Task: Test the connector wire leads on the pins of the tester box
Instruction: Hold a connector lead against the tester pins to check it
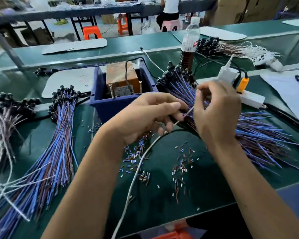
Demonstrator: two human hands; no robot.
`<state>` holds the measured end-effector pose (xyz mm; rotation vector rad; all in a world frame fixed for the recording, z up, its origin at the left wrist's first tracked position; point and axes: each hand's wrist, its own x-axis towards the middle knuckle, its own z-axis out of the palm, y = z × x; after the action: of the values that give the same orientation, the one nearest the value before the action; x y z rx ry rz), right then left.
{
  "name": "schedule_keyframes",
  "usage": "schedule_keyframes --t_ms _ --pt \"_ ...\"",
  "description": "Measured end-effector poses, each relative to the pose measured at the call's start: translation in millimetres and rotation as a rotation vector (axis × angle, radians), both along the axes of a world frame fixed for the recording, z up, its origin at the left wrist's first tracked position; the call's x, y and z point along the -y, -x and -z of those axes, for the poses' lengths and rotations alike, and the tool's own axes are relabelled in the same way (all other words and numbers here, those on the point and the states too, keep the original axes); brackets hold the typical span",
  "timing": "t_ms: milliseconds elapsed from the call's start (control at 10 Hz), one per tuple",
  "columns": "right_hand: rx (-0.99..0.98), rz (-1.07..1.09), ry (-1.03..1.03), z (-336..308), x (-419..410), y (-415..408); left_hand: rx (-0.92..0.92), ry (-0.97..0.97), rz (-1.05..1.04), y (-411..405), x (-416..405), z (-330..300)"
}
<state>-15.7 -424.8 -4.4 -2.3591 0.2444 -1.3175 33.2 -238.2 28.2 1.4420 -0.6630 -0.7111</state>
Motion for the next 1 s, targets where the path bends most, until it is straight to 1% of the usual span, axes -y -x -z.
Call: schedule_keyframes --t_ms 100,200,300,400,500,600,700,800,900,1000 --pt "0.015 -0.277 -0.009 -6 -47 -3 -0.025 0.304 0.101 -2 -62 2" --pt "-0.386 -0.687 -0.047 -4 -98 -10 -0.146 0.588 -0.069 -17 -122 5" --pt "-0.738 -0.884 0.163 6 -150 -26 0.005 0.290 -0.899 -36 -159 16" --pt "-0.865 -0.902 0.291 9 -197 -45 0.514 -0.754 -1.400 -50 -178 42" --pt "-0.987 -0.875 0.407 5 -231 -61 0.540 -1.233 -1.213 -53 -182 59" --pt "-1.051 -0.783 0.554 0 -245 -68 0.554 -1.215 -1.231 -55 -180 62" --pt "-1.070 -0.753 0.643 -8 -247 -66 0.550 -1.143 -1.283 -55 -180 62" --pt "-1.084 -0.748 0.605 -5 -246 -66 0.535 -1.093 -1.362 -52 -178 61" --pt "-1.047 -0.738 0.504 4 -248 -67 0.478 -0.794 -1.523 -47 -171 57" --pt "-1.004 -0.754 0.363 12 -247 -66 0.264 -0.227 -1.543 -44 -164 50"
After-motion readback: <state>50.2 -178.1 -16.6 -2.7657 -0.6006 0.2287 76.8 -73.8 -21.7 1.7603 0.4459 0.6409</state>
